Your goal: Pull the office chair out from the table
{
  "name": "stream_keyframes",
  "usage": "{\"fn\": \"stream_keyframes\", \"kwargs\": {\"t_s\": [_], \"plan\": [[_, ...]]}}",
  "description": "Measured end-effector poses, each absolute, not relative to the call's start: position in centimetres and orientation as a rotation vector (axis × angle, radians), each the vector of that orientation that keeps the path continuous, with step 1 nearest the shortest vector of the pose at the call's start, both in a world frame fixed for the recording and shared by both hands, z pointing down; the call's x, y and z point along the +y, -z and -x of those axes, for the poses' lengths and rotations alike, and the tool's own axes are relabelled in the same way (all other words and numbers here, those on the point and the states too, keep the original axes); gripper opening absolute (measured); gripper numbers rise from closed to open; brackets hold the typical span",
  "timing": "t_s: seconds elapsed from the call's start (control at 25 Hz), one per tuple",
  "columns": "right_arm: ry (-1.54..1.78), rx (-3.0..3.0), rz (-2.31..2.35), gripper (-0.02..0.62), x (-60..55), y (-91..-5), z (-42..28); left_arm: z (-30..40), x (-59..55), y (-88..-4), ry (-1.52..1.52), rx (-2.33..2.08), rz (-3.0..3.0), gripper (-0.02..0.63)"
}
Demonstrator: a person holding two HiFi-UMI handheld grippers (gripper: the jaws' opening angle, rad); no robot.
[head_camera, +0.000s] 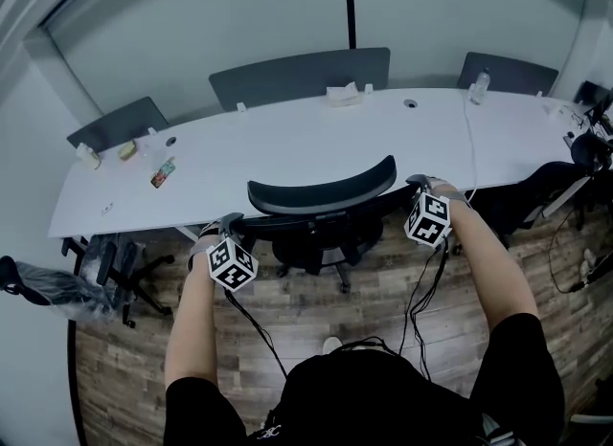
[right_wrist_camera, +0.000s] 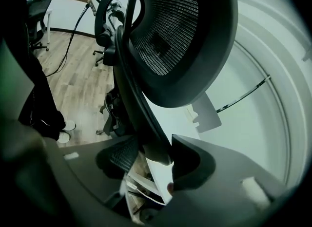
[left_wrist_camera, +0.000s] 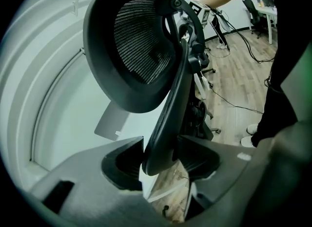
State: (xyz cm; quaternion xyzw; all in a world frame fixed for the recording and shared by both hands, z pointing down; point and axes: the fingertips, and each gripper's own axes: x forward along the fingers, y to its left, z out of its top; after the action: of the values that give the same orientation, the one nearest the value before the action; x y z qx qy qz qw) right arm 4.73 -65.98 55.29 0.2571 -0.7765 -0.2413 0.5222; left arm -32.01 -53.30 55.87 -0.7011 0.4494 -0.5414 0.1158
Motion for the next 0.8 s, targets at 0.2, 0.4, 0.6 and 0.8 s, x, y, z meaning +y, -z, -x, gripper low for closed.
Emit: {"fn": "stream_keyframes", "kwargs": {"t_s": [0.2,0.4,0.6,0.8], "plan": [[0.543,-1.874,-0.607,0.219,-64.8,-55.3,-5.1,31.9,-52.8,-56.0,1.634,1.335,2.04,0.216],[0.566,-1.885,-0.604,0.216,-62.9,-55.4,-5.2,32.0,-51.4,-56.1,1.627,1.356,2.036,0.218],[0.562,-1.887,-0.61,0.216,-61.2,-55.5,-6.0,31.2,-50.2,-56.2,1.602,1.386,2.041,0.219],[0.567,-1.908,-0.62,0.216,-59.8,-55.1,-7.4,29.9,-48.9,-55.9,1.583,1.403,2.035,0.219]]}}
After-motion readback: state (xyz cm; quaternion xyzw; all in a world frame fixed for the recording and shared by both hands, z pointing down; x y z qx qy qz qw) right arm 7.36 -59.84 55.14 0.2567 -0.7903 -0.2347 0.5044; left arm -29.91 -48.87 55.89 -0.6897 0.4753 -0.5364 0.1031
